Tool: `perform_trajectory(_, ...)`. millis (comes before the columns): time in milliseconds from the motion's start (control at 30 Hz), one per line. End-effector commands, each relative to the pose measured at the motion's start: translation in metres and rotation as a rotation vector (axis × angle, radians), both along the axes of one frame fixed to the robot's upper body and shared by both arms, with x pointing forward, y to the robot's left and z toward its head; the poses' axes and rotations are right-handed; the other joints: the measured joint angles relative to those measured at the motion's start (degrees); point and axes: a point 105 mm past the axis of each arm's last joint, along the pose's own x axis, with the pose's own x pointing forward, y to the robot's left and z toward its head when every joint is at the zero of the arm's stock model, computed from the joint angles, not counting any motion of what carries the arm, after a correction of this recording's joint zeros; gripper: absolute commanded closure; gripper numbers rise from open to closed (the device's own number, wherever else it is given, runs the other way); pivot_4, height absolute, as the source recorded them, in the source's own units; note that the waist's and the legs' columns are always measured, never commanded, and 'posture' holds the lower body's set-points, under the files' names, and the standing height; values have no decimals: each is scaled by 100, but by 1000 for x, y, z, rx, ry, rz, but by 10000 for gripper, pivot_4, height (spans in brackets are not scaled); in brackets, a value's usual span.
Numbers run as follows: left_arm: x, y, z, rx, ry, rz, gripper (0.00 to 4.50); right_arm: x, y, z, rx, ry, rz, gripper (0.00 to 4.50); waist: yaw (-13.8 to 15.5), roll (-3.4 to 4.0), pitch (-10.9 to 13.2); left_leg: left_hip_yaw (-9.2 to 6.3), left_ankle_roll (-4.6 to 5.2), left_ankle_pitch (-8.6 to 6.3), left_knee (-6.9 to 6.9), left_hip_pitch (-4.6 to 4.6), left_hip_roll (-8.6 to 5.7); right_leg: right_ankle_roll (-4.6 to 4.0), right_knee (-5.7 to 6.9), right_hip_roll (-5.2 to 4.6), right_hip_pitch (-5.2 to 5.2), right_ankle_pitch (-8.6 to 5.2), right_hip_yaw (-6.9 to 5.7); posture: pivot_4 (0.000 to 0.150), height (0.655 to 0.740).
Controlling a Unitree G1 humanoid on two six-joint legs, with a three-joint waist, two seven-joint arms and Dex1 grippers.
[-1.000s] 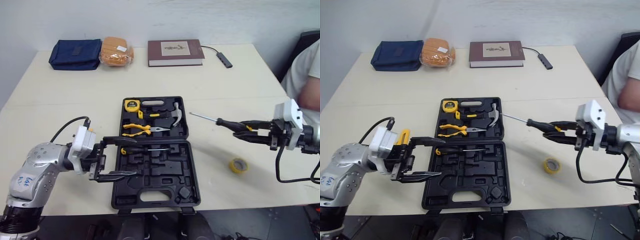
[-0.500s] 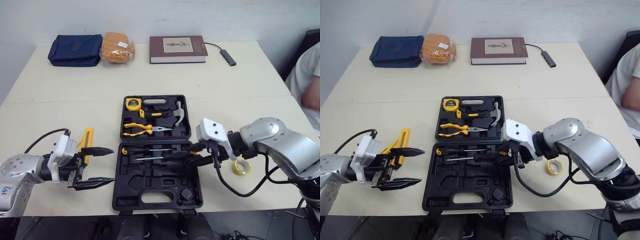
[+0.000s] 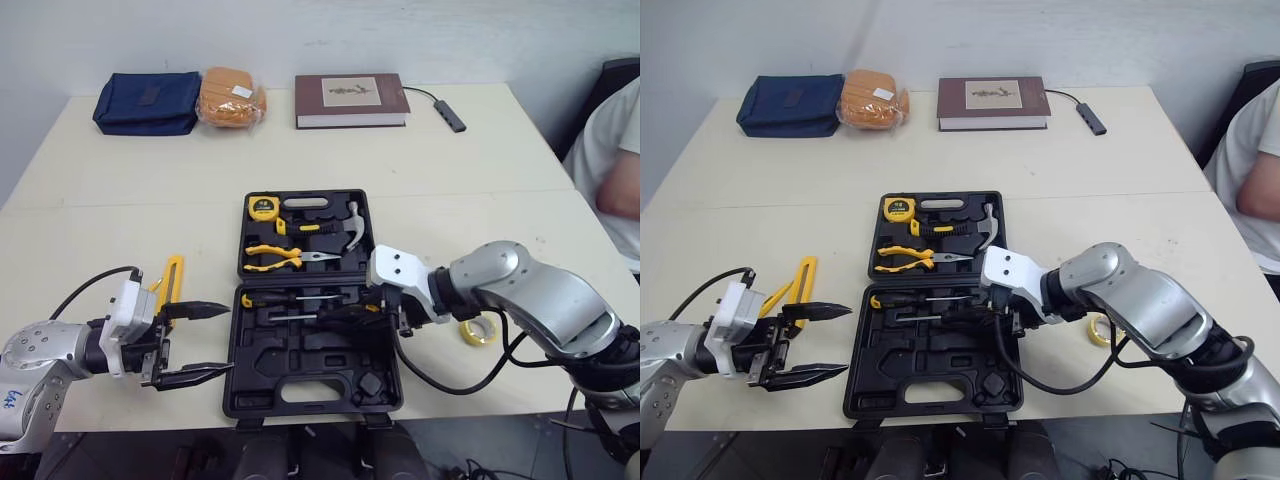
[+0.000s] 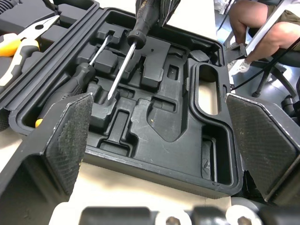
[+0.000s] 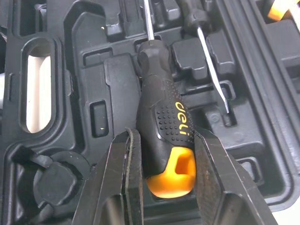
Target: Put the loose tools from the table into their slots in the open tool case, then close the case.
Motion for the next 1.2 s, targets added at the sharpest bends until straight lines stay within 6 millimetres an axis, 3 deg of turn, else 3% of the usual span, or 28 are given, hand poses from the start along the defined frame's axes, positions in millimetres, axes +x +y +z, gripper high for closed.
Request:
perform_trajectory(33, -5, -5, 2, 2, -12, -15, 0, 0, 2, 7, -15, -46, 1, 35103, -22, 0, 0, 0, 0, 0, 0, -1, 0, 0, -1, 0, -1, 0, 0, 1500, 7400)
perform_trajectory(467, -1, -4, 2, 12, -19, -2, 0, -5, 1, -2, -61, -28, 28, 35103, -101, -1, 0, 1, 1, -1, 0, -2, 0, 0, 1, 3, -1, 0, 0, 1500, 7400)
perform_trajectory(1133, -1, -5, 0, 14, -19, 5, 0, 5, 6, -14, -86, -36, 14, 35103, -99, -2, -1, 2, 1, 0, 0, -1, 0, 0, 2, 4, -1, 0, 0, 1500, 7400)
perform_trajectory(1200, -1, -6, 0, 13, -20, 5, 0, 3, 5, -16, -95, -30, 24, 24668, -98, -2, -1, 2, 1, -1, 0, -1, 0, 0, 2, 3, -1, 0, 0, 1500, 7400)
